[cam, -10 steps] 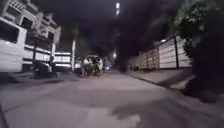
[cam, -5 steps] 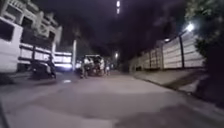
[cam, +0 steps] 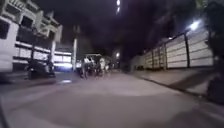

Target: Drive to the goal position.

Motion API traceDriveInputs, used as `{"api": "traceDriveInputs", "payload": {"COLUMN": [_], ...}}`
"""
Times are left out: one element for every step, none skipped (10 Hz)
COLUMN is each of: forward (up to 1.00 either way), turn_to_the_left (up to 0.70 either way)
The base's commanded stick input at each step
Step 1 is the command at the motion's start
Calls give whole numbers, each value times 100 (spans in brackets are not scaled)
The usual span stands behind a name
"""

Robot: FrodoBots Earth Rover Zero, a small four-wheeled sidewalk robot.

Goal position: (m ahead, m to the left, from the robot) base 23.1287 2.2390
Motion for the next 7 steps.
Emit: {"api": "traceDriveInputs", "payload": {"forward": [70, 70, 70, 70, 70, 70, 70], "turn_to_the_left": [0, 0, 0, 0, 0, 0, 0]}}
